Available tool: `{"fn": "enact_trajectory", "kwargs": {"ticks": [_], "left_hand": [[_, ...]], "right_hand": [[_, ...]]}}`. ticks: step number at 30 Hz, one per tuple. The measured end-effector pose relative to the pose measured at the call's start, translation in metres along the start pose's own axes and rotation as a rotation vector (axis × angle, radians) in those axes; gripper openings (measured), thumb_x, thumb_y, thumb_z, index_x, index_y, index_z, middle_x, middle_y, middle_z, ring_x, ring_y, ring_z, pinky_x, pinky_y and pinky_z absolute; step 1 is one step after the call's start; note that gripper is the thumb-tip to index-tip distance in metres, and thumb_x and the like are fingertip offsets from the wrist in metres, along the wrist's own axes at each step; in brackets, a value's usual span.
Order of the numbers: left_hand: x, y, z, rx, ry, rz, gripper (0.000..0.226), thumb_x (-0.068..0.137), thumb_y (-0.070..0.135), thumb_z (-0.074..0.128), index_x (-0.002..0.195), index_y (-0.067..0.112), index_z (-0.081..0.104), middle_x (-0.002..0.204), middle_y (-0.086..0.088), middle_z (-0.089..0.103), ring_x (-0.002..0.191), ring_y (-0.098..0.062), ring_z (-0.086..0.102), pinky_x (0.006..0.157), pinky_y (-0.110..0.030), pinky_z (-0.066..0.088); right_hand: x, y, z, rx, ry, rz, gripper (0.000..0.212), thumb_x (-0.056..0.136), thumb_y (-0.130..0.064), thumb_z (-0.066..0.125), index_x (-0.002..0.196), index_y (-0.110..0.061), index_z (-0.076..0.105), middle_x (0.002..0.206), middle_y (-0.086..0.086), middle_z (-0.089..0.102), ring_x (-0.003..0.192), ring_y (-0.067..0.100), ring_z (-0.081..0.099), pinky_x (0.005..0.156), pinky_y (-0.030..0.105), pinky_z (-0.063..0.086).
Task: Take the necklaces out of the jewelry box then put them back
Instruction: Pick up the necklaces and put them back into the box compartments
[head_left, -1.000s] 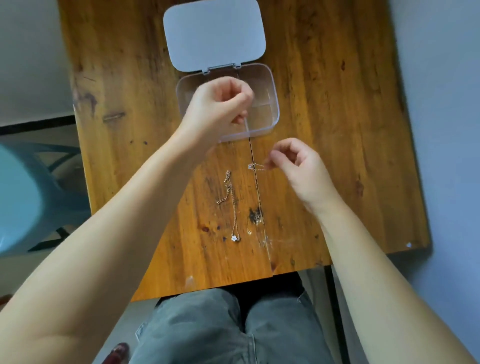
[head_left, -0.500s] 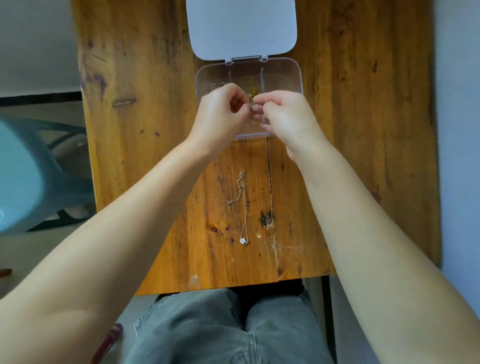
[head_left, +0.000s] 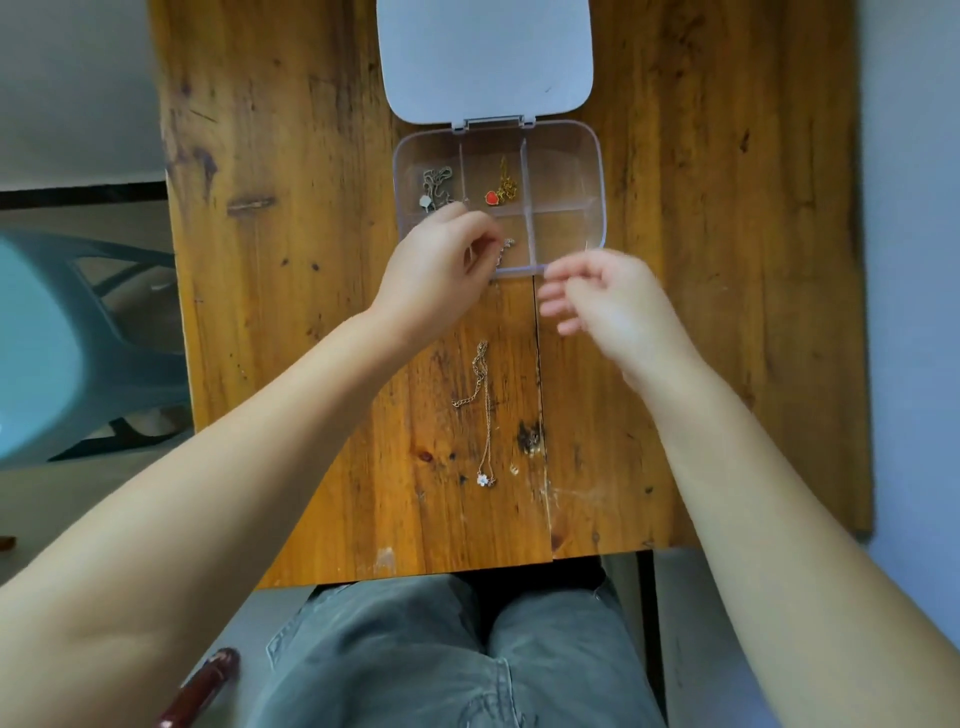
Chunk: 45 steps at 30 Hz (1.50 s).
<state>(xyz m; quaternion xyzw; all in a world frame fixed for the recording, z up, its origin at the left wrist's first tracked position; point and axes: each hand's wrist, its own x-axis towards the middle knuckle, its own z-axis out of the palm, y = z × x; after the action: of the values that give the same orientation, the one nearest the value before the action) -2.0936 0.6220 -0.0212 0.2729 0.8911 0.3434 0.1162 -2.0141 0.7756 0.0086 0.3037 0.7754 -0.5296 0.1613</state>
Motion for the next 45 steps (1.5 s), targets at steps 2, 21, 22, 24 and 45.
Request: {"fn": "enact_trajectory", "kwargs": {"ticks": [2, 21, 22, 24, 45], "left_hand": [[-0.02, 0.001, 0.002, 0.011, -0.084, 0.087, 0.012, 0.09, 0.011, 0.054, 0.096, 0.006, 0.064, 0.091, -0.011, 0.064, 0.082, -0.023, 0.058, 0.07, -0.037, 0.051], [-0.08, -0.014, 0.044, 0.296, -0.309, 0.083, 0.006, 0.094, 0.011, 0.049, 0.091, 0.007, 0.053, 0.097, -0.012, 0.056, 0.089, -0.028, 0.05, 0.072, -0.036, 0.045], [-0.079, -0.01, 0.042, 0.211, -0.316, 0.03, 0.006, 0.094, 0.012, 0.049, 0.089, 0.01, 0.051, 0.094, -0.009, 0.058, 0.086, -0.025, 0.053, 0.07, -0.034, 0.046], [-0.075, 0.002, 0.041, 0.05, -0.336, -0.073, 0.007, 0.094, 0.012, 0.049, 0.087, 0.013, 0.049, 0.088, -0.002, 0.062, 0.08, -0.021, 0.058, 0.069, -0.033, 0.05], [0.08, 0.193, 0.187, 0.117, -0.599, 0.376, 0.017, 0.091, 0.014, 0.051, 0.099, 0.009, 0.065, 0.104, -0.006, 0.064, 0.091, -0.015, 0.055, 0.074, -0.024, 0.041]], "right_hand": [[-0.031, 0.03, 0.01, -0.108, -0.088, 0.024, 0.022, 0.094, -0.007, 0.047, 0.107, -0.016, 0.062, 0.093, 0.0, 0.069, 0.075, 0.01, 0.066, 0.055, 0.014, 0.05], [-0.107, 0.124, 0.09, -0.57, 0.044, -0.336, 0.015, 0.095, -0.022, 0.053, 0.1, -0.011, 0.061, 0.1, 0.005, 0.06, 0.084, 0.018, 0.057, 0.067, 0.025, 0.045], [-0.108, 0.126, 0.086, -0.47, 0.043, -0.301, 0.012, 0.095, -0.022, 0.052, 0.097, -0.012, 0.06, 0.099, 0.003, 0.058, 0.079, 0.014, 0.056, 0.062, 0.018, 0.042], [-0.109, 0.128, 0.076, -0.224, 0.052, -0.194, 0.007, 0.095, -0.022, 0.052, 0.091, -0.017, 0.056, 0.095, -0.003, 0.056, 0.072, 0.005, 0.053, 0.056, 0.009, 0.038], [-0.094, 0.222, -0.123, 0.287, 0.615, 0.233, 0.019, 0.094, -0.009, 0.048, 0.083, -0.022, 0.056, 0.077, -0.001, 0.067, 0.057, 0.006, 0.06, 0.052, 0.02, 0.048]]}}
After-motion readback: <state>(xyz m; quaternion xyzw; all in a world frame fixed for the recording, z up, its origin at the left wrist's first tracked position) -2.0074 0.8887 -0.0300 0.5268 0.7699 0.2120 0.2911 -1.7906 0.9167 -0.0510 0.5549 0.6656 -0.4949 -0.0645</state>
